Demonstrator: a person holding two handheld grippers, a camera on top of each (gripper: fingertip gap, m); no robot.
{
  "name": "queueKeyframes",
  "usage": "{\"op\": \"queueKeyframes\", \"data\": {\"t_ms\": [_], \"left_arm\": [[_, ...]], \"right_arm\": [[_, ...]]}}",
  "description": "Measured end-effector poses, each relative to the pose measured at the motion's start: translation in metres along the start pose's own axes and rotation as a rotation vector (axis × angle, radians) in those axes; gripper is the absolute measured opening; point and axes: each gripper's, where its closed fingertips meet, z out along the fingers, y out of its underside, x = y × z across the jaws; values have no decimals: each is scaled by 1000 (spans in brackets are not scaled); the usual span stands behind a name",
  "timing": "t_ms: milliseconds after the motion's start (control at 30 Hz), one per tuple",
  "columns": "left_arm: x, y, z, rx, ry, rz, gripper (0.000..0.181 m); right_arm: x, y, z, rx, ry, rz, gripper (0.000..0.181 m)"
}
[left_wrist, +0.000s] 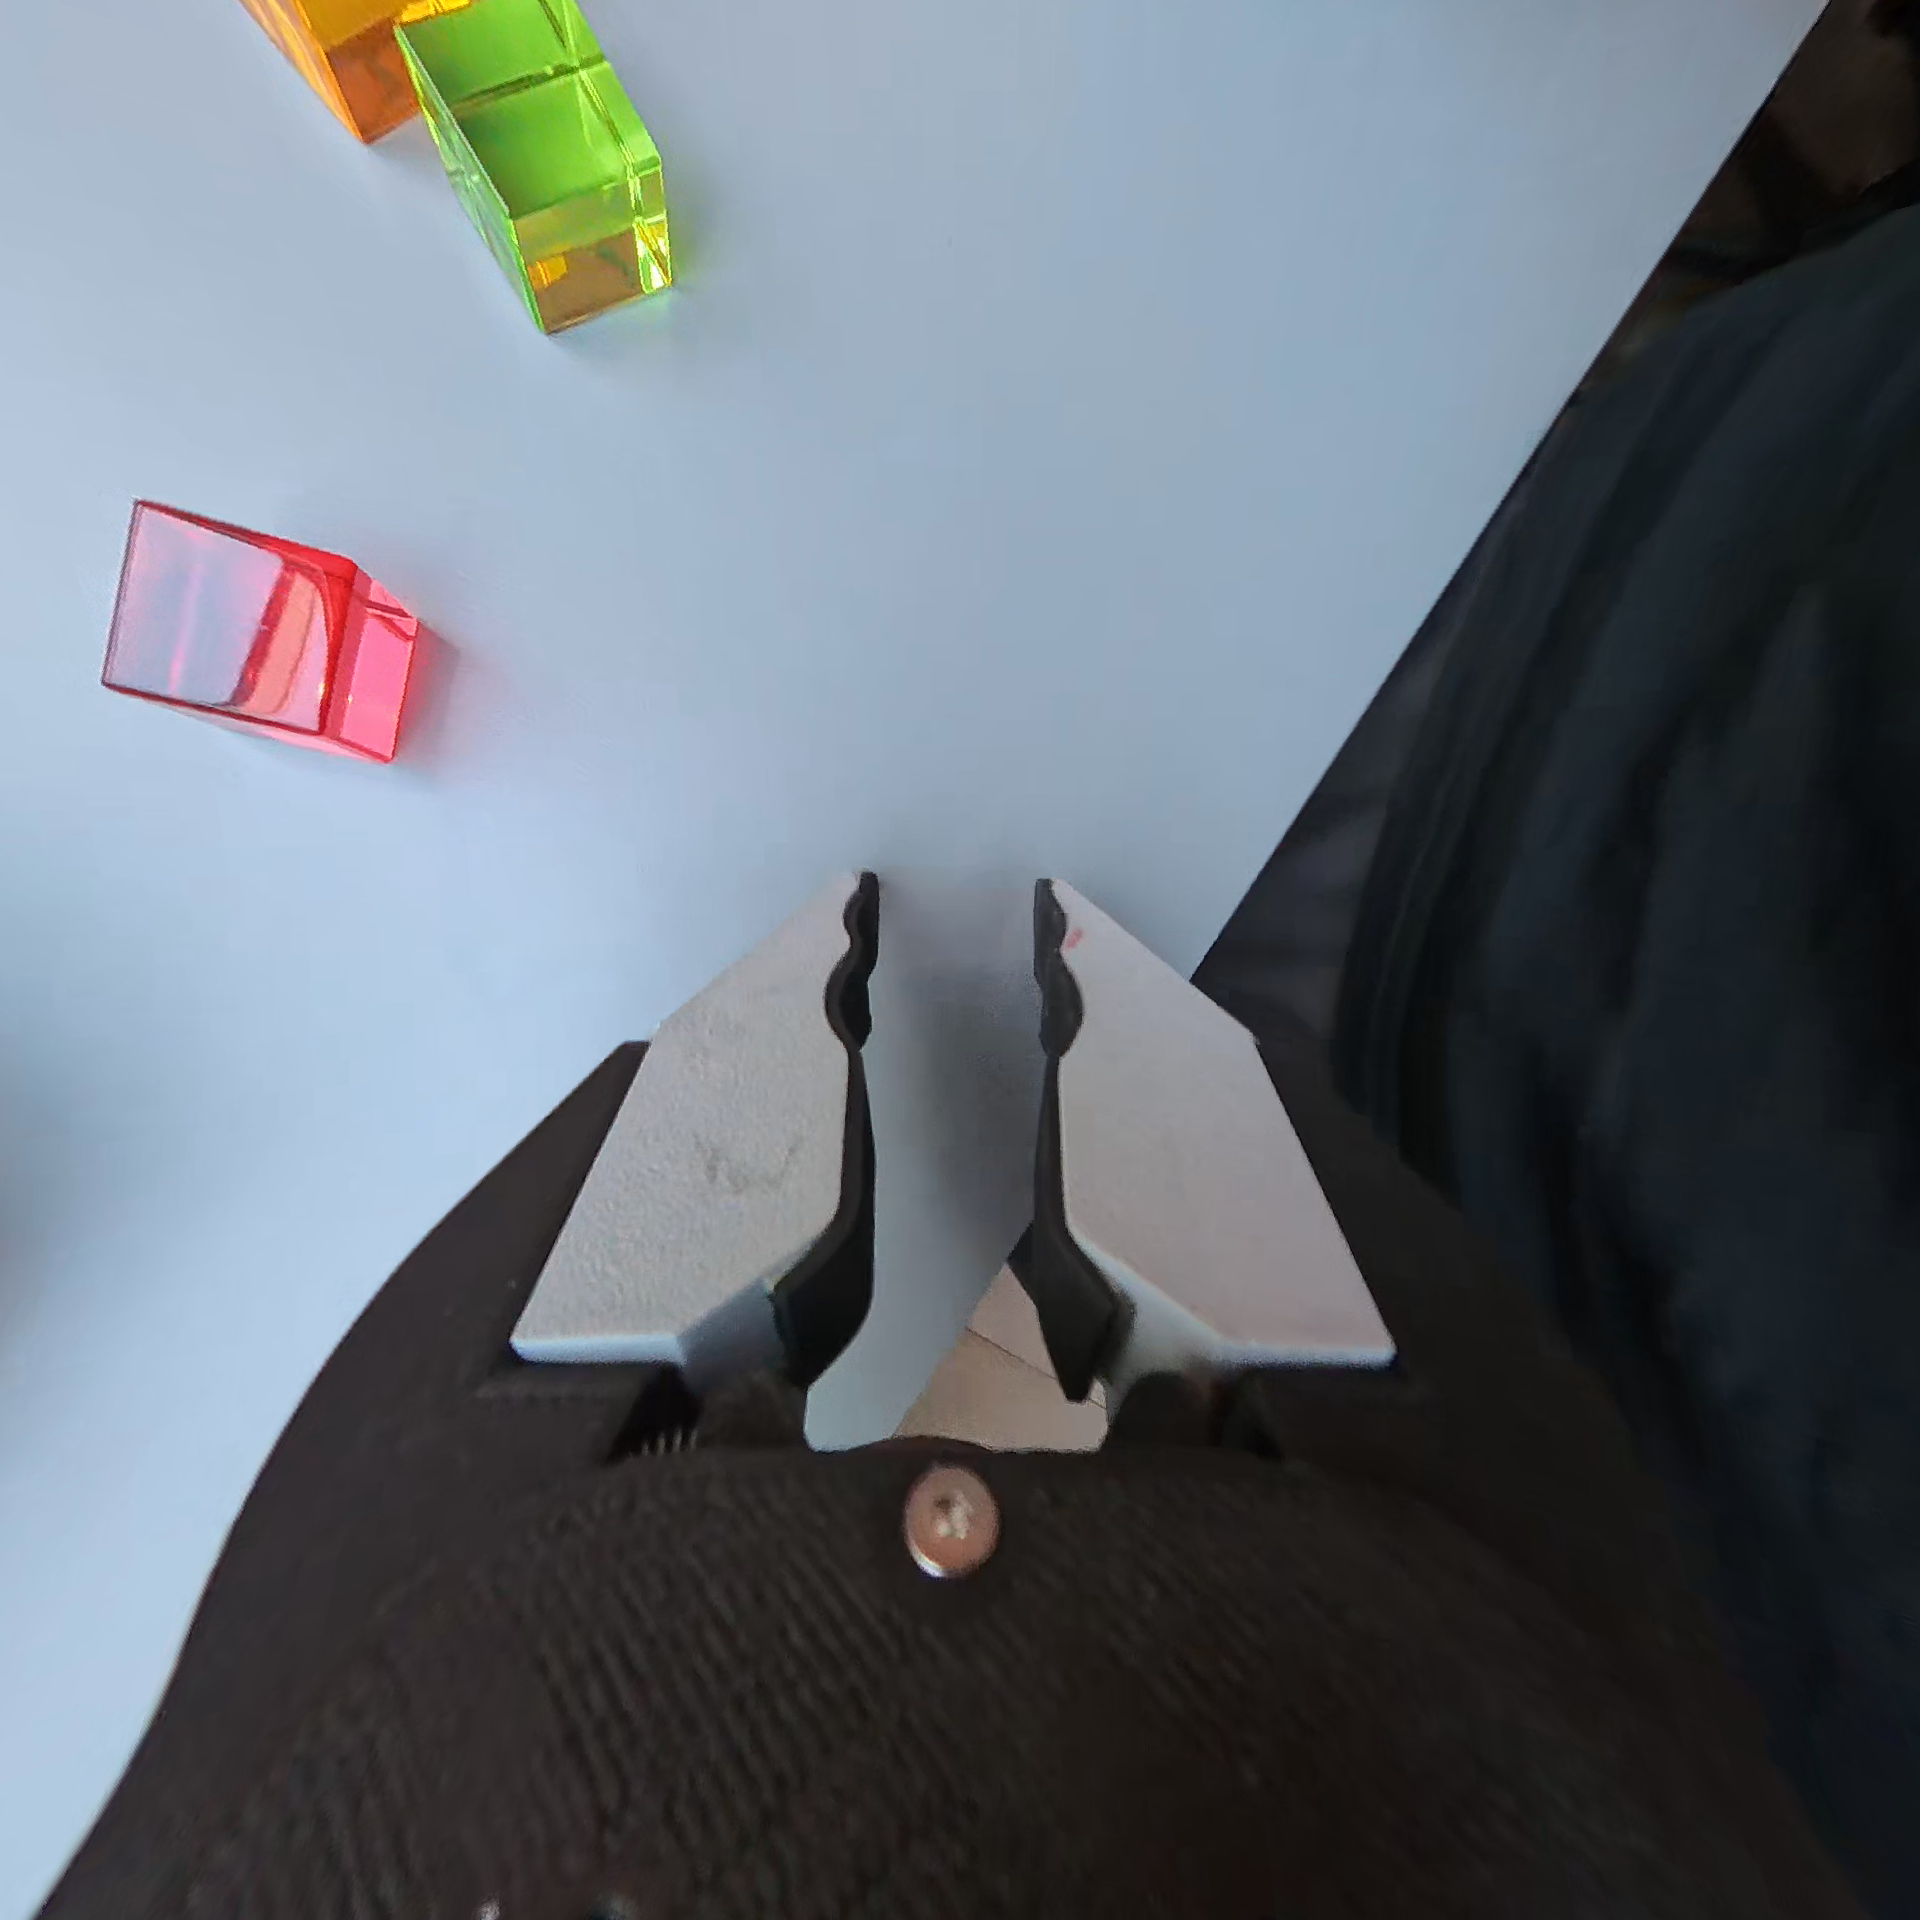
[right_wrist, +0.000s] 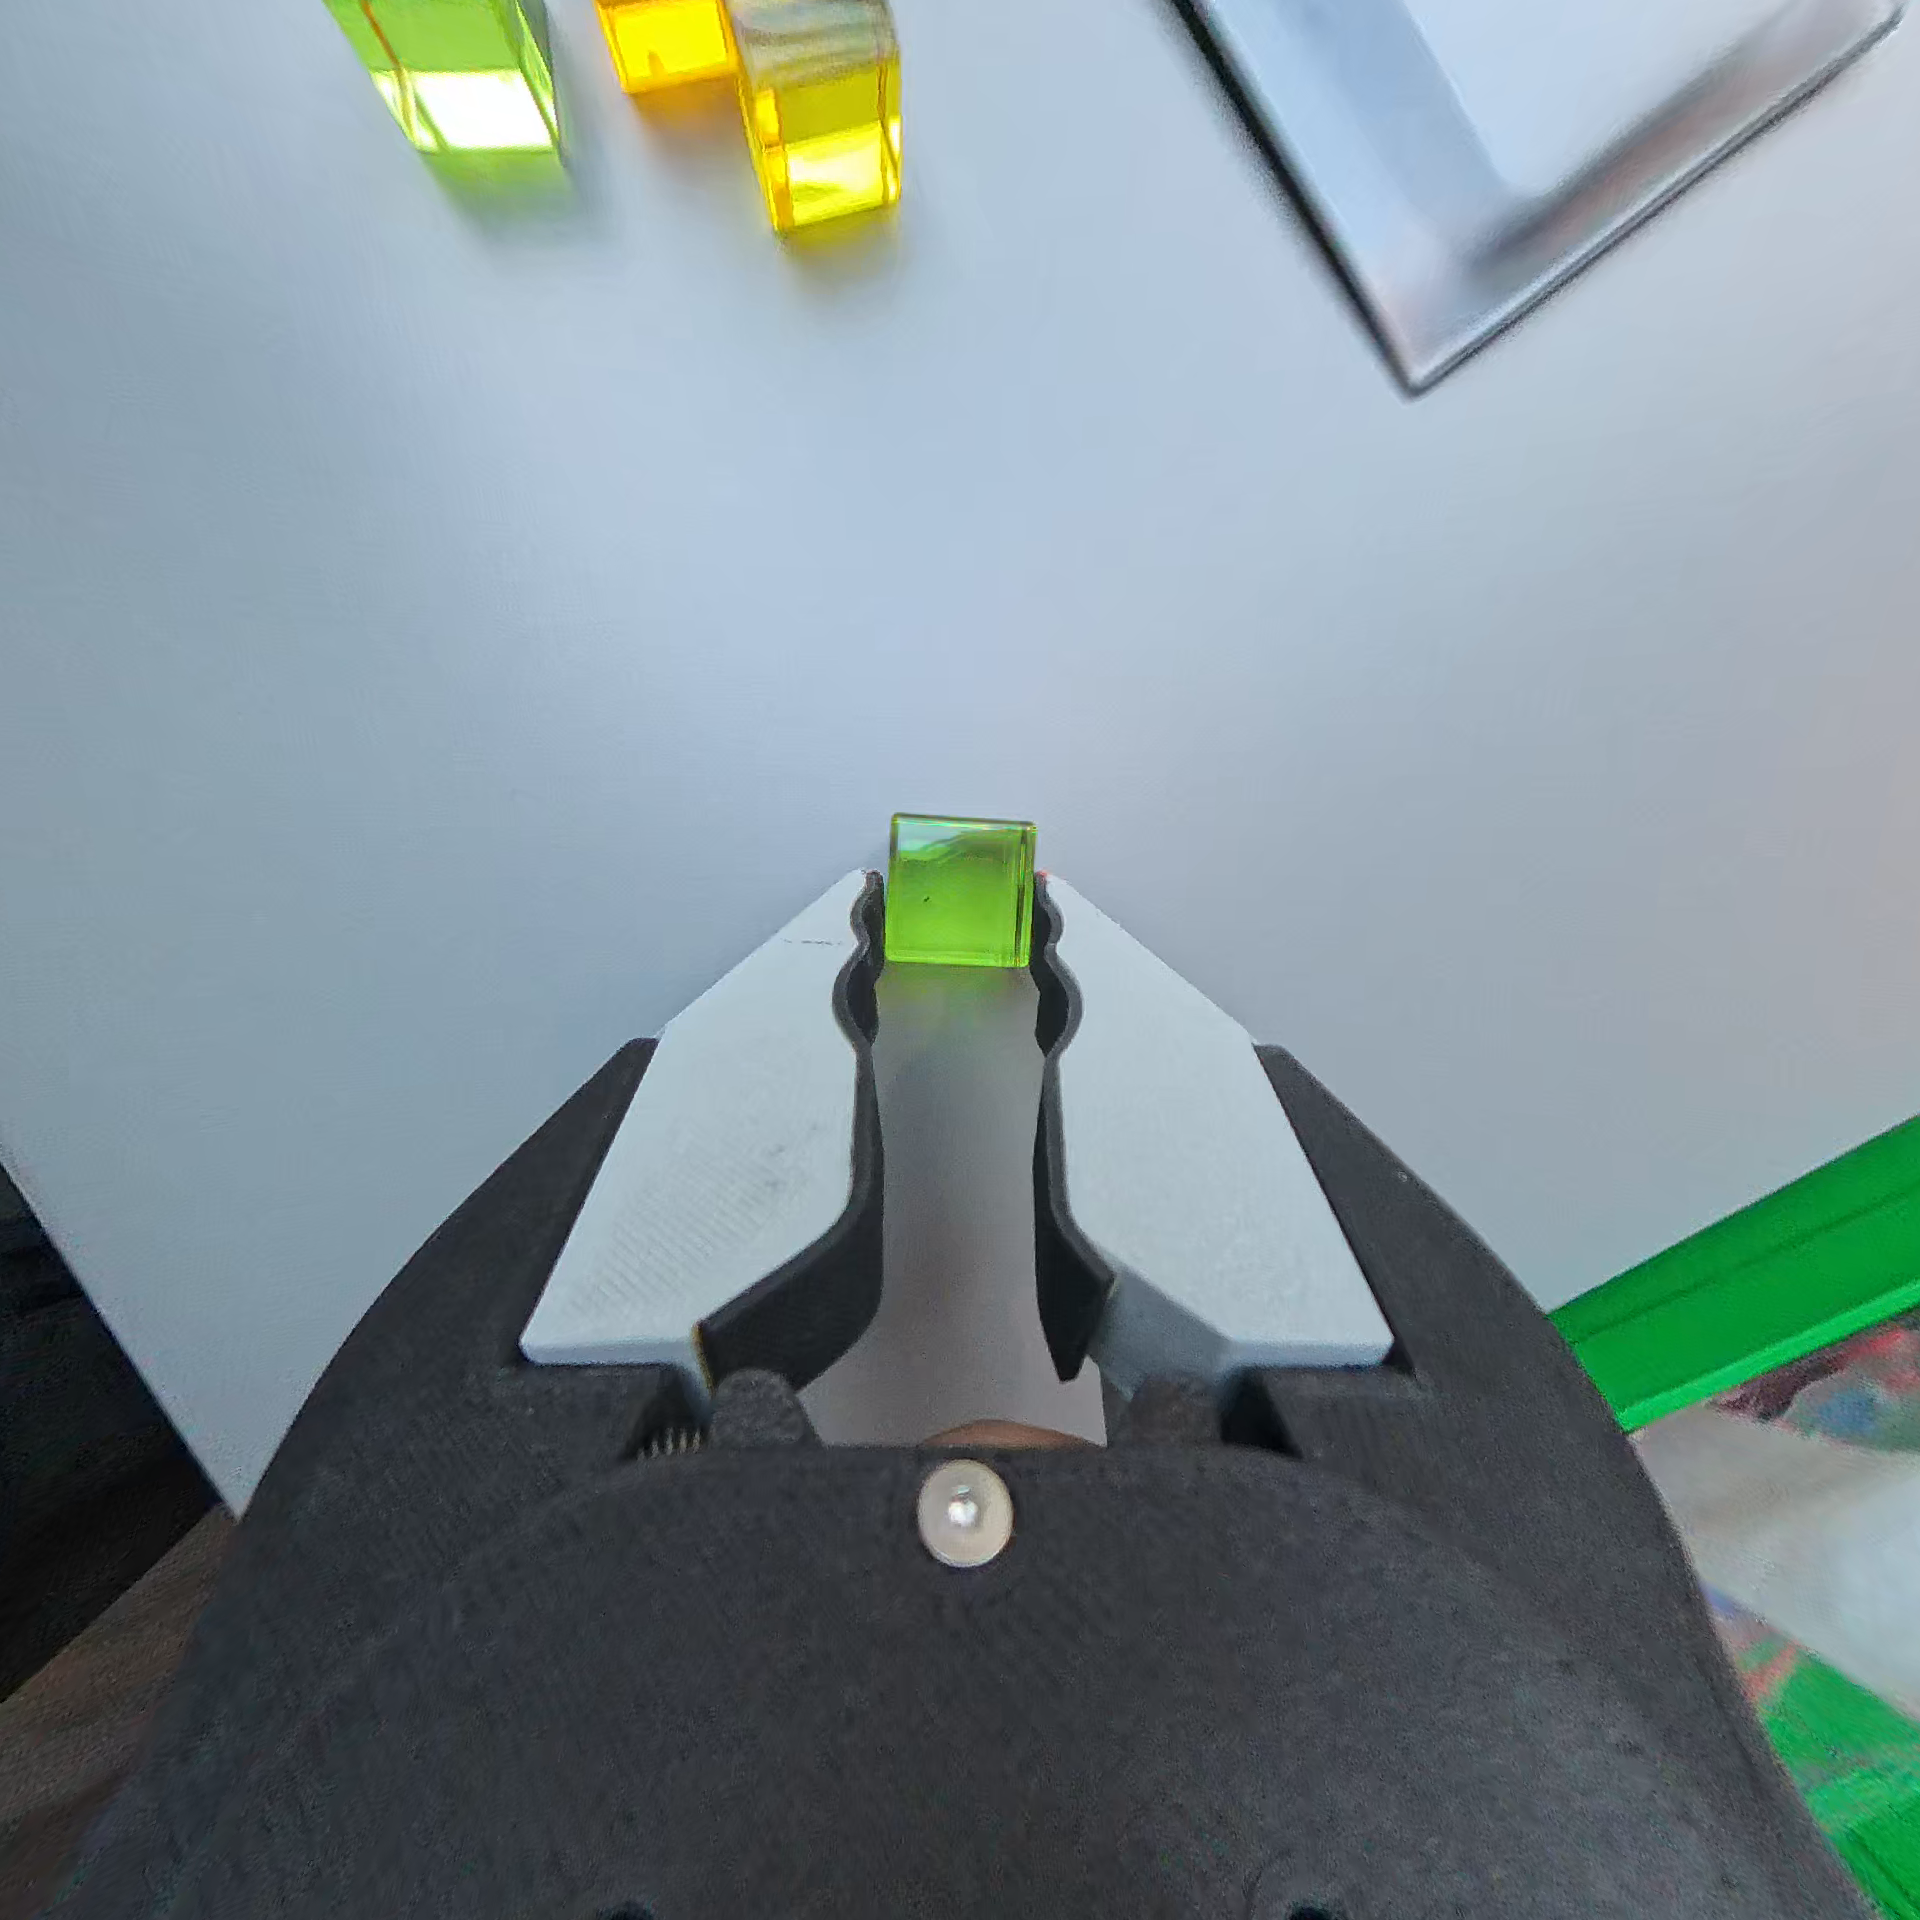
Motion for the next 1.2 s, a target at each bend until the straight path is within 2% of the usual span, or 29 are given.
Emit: {"op": "queueKeyframes", "data": {"t_ms": [100, 233, 367, 500, 633, 800, 1200], "left_arm": [[-2, -1, 0, -35, -14, -58, 24], [-6, -9, 1, -38, -72, -161, 26], [-2, -16, 1, -18, -115, -239, 26], [4, -12, 1, -31, -143, -283, 26], [9, -6, 1, -30, -159, -339, 26], [12, -3, 3, -23, -172, -383, 26], [15, -1, 2, -58, -160, -332, 25]], "right_arm": [[17, -26, -4, 100, -36, -22, 24], [47, -91, -3, 207, -163, -140, 24], [75, -156, 17, 222, -233, -324, 24], [83, -198, 40, 222, -259, -430, 25], [78, -206, 58, 188, -272, -502, 24], [70, -195, 74, 136, -301, -541, 24], [78, -191, 73, 158, -268, -543, 26]]}}
